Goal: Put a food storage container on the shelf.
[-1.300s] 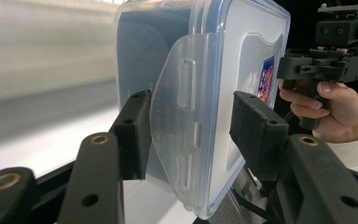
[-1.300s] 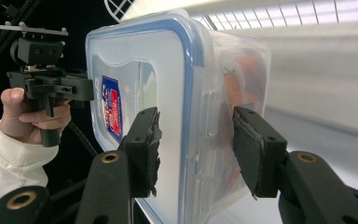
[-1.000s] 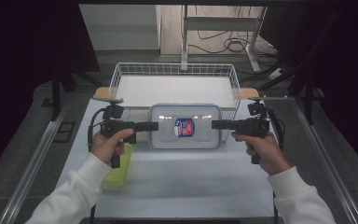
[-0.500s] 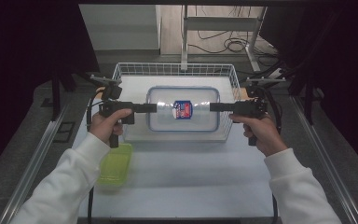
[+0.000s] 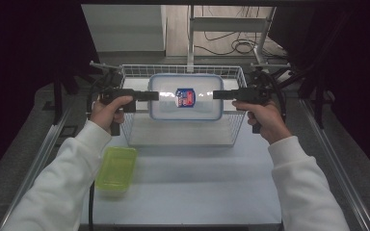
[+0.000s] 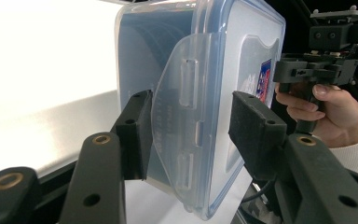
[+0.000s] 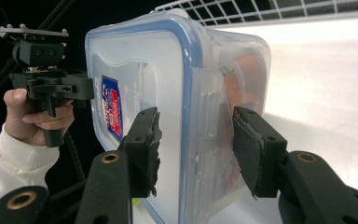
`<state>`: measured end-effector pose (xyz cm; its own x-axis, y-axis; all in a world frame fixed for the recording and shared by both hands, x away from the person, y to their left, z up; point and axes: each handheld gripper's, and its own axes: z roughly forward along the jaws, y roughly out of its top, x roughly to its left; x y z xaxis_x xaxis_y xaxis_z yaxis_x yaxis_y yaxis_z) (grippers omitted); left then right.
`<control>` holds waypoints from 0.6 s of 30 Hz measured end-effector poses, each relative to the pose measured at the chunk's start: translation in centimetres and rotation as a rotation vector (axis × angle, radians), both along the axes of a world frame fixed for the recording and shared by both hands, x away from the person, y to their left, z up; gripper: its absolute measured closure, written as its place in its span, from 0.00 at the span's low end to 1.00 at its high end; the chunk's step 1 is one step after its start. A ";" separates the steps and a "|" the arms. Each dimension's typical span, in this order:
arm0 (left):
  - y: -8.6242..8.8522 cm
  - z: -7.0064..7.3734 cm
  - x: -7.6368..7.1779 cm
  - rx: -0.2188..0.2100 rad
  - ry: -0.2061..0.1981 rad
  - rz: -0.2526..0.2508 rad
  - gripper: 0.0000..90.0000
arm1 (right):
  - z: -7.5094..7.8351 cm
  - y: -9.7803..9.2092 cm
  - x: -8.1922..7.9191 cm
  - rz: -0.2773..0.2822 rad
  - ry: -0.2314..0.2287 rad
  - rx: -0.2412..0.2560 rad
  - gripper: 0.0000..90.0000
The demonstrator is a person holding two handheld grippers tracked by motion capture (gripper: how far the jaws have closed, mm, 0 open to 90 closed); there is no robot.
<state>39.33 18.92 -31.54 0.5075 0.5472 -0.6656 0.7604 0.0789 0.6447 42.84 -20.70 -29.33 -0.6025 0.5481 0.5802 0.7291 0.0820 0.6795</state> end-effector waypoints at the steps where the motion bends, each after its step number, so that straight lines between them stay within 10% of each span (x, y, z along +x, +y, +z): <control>1: 0.0 0.0 0.0 0.000 0.000 0.000 0.56 | 0.0 0.0 0.0 0.000 0.000 0.000 0.58; 18: 0.8 0.7 5.3 -0.005 0.036 0.002 0.56 | 0.9 0.9 5.4 -0.016 0.044 -0.010 0.58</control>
